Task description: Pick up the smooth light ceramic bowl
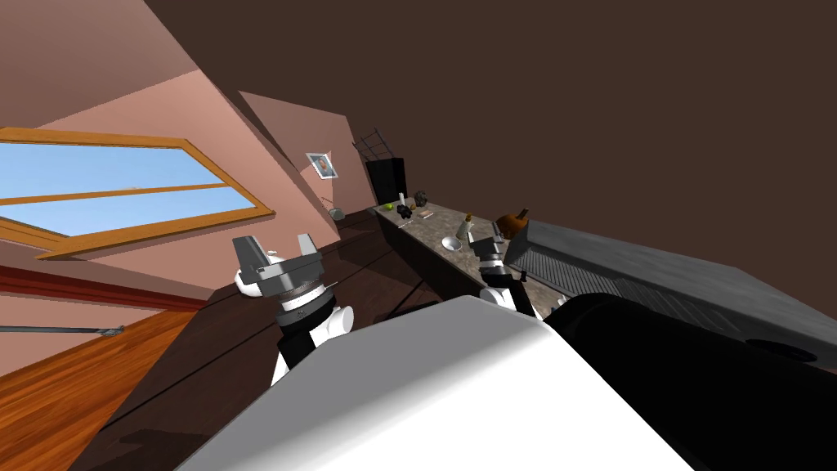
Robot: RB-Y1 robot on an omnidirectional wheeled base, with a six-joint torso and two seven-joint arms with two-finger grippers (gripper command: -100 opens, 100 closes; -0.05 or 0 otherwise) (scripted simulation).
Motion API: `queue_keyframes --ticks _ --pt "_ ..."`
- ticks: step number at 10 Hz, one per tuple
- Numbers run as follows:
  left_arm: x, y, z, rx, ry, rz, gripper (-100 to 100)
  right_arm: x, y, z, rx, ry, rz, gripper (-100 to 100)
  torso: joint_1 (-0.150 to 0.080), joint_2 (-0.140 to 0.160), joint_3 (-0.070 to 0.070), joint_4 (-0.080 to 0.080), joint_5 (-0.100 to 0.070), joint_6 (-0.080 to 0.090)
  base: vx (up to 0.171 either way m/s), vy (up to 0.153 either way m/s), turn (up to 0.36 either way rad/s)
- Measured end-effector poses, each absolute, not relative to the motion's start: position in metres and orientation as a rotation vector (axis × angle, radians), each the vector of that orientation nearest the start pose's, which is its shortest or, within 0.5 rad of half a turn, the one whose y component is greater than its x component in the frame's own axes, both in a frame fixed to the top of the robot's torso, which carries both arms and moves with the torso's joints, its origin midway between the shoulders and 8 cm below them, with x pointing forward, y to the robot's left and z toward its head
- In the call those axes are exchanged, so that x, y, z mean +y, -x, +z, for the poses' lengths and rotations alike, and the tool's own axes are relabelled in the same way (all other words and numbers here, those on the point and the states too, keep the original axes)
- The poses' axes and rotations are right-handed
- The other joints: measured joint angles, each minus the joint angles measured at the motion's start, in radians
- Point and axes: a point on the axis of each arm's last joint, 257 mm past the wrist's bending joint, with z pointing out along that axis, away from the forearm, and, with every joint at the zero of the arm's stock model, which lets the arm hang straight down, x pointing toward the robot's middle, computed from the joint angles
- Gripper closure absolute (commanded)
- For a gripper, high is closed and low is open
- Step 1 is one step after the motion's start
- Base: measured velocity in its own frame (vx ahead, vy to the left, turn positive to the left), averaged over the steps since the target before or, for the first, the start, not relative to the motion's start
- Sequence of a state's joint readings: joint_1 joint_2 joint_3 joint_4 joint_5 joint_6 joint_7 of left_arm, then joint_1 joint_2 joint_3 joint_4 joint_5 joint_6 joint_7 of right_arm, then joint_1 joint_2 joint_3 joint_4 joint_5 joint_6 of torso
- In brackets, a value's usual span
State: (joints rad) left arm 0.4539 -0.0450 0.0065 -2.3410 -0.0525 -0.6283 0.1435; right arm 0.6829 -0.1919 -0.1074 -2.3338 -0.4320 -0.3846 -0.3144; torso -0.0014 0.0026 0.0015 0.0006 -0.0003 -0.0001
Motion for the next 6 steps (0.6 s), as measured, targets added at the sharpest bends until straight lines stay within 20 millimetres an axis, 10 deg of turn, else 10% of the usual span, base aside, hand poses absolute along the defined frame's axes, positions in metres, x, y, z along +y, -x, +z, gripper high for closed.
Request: queue_keyframes --ticks 6 --pt "0.266 -0.307 0.086 0.417 0.508 -1.459 0 -0.388 -0.307 -0.053 0.432 -1.319 1.708 -100 0.001 -0.001 -0.001 0.0 0.0 0.0 -0.028 -0.016 0.052"
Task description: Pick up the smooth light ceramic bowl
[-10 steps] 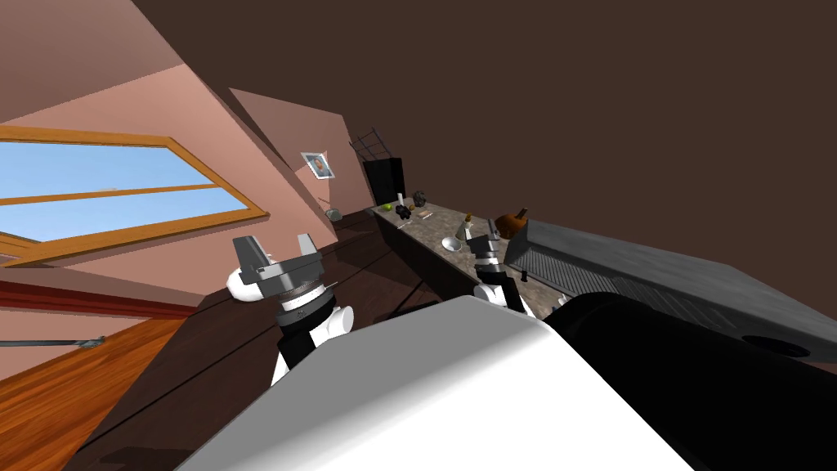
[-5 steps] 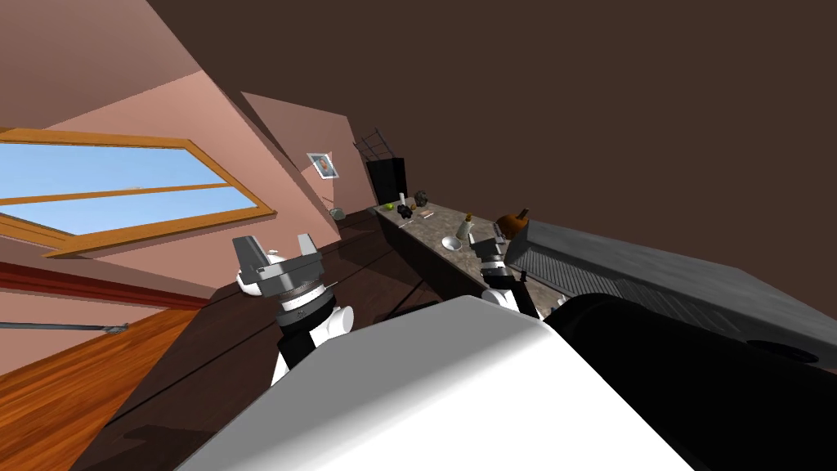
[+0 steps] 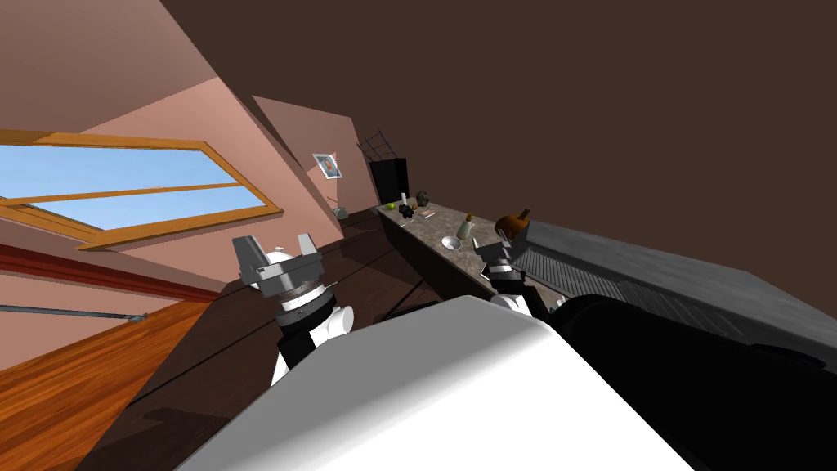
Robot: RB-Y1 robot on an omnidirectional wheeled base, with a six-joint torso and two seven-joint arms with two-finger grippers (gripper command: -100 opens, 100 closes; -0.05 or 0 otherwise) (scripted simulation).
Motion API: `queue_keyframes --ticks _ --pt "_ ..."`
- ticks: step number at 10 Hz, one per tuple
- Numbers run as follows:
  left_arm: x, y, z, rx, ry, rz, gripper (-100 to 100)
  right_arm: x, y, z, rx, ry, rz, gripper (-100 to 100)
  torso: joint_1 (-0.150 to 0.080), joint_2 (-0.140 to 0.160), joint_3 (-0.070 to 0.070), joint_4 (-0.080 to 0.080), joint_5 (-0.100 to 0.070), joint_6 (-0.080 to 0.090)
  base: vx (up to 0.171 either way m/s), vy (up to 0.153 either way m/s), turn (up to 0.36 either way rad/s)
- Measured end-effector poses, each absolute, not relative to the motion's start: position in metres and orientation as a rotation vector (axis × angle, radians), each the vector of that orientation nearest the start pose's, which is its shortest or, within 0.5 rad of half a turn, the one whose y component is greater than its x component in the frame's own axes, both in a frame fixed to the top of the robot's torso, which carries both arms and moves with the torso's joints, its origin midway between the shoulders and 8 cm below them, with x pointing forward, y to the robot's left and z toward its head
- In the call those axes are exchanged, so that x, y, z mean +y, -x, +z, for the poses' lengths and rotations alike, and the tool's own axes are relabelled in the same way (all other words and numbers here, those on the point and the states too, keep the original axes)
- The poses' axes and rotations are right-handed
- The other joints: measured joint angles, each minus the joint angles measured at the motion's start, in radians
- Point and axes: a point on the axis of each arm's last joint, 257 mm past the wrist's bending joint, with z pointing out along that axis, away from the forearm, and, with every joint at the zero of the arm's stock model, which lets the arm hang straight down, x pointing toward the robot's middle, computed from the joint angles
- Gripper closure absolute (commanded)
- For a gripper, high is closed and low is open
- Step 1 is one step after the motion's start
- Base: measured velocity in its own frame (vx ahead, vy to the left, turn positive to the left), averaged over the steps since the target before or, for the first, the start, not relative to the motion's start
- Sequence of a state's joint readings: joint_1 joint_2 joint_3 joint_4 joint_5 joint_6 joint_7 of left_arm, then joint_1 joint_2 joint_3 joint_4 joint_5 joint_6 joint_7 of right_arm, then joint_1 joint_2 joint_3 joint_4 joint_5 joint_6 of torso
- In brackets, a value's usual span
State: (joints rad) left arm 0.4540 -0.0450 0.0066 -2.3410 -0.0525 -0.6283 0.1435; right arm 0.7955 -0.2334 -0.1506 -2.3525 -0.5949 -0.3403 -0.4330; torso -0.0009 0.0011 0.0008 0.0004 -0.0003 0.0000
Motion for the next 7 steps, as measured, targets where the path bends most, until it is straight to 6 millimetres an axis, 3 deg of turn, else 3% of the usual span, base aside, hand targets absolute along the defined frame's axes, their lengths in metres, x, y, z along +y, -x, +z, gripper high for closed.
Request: queue_keyframes --ticks 7 --pt "0.266 -0.307 0.086 0.417 0.508 -1.459 0 -0.42 -0.281 -0.087 0.277 -1.593 1.768 -100 0.0 0.0 0.0 0.0 0.0 0.0 -0.019 -0.013 0.059"
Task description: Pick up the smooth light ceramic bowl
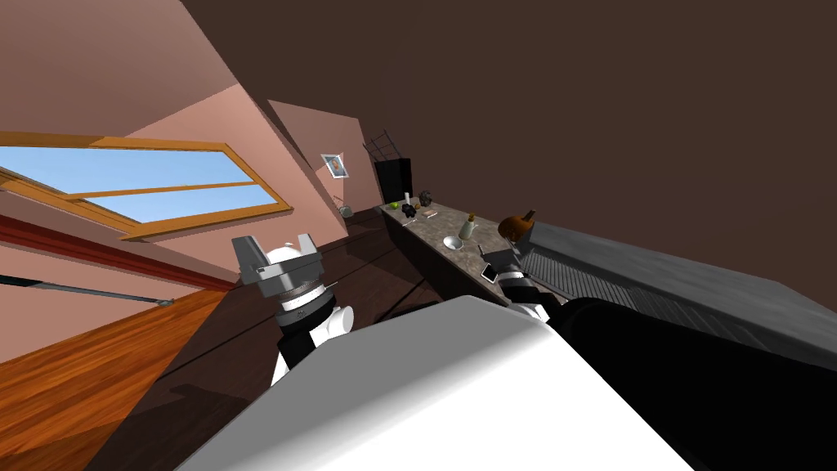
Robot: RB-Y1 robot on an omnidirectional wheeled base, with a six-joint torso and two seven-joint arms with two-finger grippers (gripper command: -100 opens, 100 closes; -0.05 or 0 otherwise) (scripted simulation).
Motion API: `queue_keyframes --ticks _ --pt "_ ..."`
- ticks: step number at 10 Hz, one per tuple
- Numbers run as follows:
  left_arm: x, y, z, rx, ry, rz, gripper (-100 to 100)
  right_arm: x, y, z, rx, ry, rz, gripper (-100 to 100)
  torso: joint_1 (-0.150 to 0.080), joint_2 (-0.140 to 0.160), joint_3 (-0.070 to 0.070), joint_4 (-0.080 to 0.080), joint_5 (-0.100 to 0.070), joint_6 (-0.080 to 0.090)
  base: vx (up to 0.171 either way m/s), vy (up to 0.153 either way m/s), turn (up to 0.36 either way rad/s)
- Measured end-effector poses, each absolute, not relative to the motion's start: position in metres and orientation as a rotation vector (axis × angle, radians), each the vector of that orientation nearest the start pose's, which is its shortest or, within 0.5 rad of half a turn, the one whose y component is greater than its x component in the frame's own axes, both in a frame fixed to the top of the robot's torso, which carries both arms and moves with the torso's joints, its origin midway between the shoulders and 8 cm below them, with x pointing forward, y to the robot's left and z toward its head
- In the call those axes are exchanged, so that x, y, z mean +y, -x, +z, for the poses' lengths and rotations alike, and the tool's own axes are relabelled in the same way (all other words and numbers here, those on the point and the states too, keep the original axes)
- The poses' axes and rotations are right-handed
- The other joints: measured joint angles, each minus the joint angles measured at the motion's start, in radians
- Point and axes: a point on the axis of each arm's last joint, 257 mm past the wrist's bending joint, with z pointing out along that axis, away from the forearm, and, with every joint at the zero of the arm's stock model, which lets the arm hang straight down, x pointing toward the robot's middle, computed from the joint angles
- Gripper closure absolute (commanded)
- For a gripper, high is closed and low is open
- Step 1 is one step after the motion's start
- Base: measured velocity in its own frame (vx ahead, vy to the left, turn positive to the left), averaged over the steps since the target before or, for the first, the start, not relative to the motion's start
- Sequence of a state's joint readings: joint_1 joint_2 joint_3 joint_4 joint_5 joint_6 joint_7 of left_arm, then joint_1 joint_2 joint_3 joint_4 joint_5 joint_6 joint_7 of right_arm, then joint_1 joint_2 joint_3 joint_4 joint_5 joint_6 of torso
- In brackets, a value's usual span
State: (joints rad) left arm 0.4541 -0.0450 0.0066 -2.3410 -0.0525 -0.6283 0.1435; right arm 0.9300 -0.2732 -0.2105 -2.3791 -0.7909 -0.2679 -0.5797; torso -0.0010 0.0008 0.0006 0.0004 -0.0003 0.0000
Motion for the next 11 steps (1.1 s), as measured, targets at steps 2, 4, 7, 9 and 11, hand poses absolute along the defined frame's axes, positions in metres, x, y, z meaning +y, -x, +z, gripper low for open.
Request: queue_keyframes --ticks 2,4,7,9,11 --pt "0.266 -0.307 0.086 0.417 0.508 -1.459 0 -0.429 -0.273 -0.098 0.218 -1.686 1.778 -100 0.0 0.0 0.0 0.0 0.0 0.0 -0.007 -0.01 0.015" --pt "0.266 -0.307 0.086 0.417 0.508 -1.459 0 -0.436 -0.264 -0.107 0.163 -1.749 1.786 -100 0.0 -0.001 0.0 0.0 0.0 0.0 -0.002 -0.006 0.076" --pt "0.266 -0.307 0.086 0.417 0.508 -1.459 0 -0.448 -0.249 -0.125 0.047 -1.874 1.799 -100 0.0 -0.002 -0.001 0.0 0.0 0.0 0.004 -0.007 0.046" --pt "0.266 -0.307 0.086 0.417 0.508 -1.459 0 -0.453 -0.241 -0.132 -0.017 -1.938 1.8 -100 0.001 -0.002 -0.001 0.0 0.0 0.0 0.014 -0.004 0.074" --pt "0.266 -0.307 0.086 0.417 0.508 -1.459 0 -0.46 -0.231 -0.143 -0.103 -2.019 1.795 -100 0.0 -0.003 -0.002 -0.001 0.0 0.0 0.028 -0.007 0.069"
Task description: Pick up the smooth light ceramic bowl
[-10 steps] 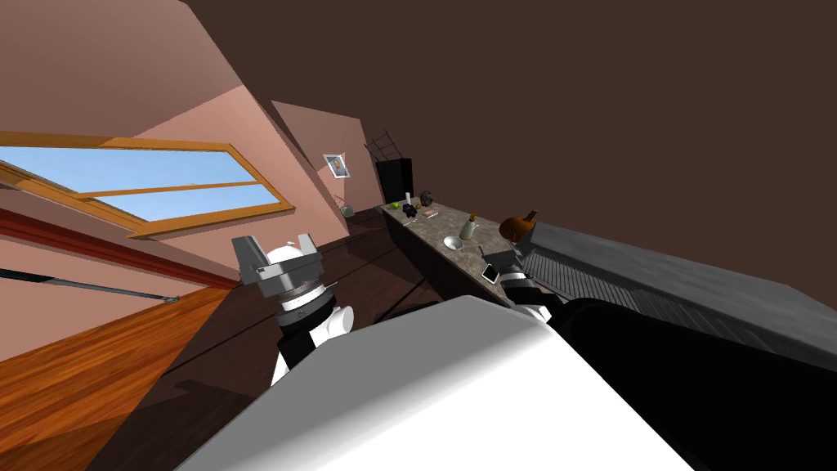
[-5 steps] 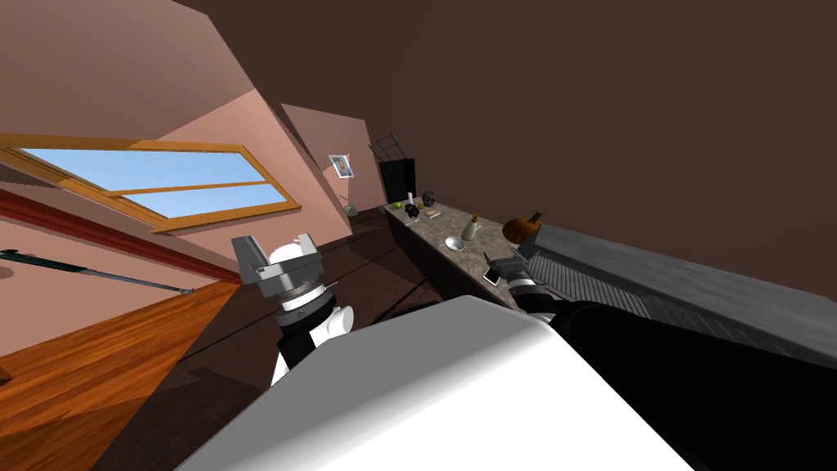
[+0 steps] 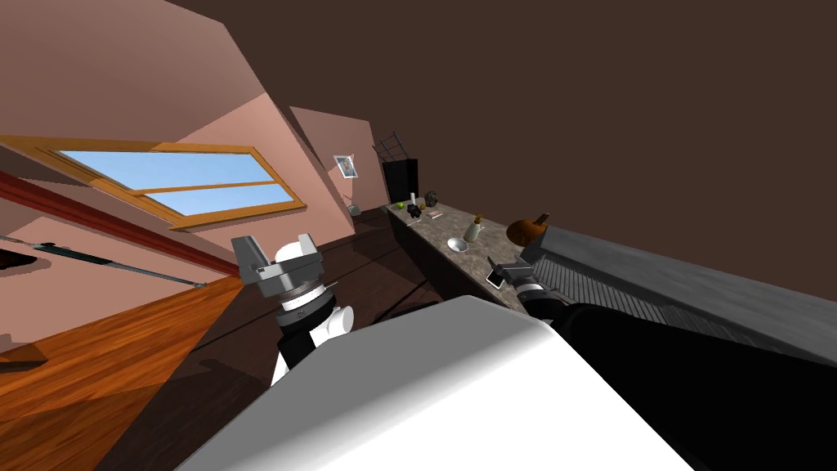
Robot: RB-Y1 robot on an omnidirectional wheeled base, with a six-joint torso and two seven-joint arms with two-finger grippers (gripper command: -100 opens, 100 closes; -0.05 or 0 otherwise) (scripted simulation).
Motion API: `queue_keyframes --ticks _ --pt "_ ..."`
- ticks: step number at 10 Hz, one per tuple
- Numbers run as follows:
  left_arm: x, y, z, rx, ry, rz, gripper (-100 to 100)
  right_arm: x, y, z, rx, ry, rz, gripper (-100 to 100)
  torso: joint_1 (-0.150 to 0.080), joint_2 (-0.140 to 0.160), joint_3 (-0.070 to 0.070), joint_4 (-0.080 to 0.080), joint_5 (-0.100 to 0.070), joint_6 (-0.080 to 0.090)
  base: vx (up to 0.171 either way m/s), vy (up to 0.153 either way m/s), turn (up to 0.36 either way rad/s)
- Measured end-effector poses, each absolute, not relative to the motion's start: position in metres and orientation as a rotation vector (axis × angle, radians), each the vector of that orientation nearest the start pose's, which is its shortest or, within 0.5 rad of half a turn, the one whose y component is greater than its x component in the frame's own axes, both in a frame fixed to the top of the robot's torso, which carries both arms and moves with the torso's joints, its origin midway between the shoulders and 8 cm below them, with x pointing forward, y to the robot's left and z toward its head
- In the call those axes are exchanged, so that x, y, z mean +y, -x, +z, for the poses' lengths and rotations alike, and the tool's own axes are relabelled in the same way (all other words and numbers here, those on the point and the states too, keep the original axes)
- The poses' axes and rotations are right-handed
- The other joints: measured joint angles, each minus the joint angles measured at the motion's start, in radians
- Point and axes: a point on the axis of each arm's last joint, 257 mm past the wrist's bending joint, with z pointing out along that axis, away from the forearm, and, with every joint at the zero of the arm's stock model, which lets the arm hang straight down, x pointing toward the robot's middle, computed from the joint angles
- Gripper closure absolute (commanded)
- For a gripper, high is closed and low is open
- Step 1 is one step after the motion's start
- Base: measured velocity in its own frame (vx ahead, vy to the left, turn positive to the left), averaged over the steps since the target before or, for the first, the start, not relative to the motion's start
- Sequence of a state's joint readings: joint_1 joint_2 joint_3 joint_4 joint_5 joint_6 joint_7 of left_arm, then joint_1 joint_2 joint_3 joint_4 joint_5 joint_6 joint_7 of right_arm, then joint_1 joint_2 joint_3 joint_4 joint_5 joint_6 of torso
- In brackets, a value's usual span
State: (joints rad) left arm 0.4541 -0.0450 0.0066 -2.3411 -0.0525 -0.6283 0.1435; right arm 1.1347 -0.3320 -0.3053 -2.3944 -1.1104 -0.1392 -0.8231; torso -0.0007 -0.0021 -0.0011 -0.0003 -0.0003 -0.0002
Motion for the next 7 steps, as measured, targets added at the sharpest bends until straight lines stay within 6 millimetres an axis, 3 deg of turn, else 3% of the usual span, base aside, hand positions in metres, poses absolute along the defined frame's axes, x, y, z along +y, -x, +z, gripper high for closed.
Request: queue_keyframes --ticks 7 --pt "0.266 -0.307 0.086 0.417 0.508 -1.459 0 -0.476 -0.188 -0.178 0.535 2.646 -2.049 -100 0.0 -0.003 -0.001 -0.001 0.0 0.0 0.046 -0.003 0.062"
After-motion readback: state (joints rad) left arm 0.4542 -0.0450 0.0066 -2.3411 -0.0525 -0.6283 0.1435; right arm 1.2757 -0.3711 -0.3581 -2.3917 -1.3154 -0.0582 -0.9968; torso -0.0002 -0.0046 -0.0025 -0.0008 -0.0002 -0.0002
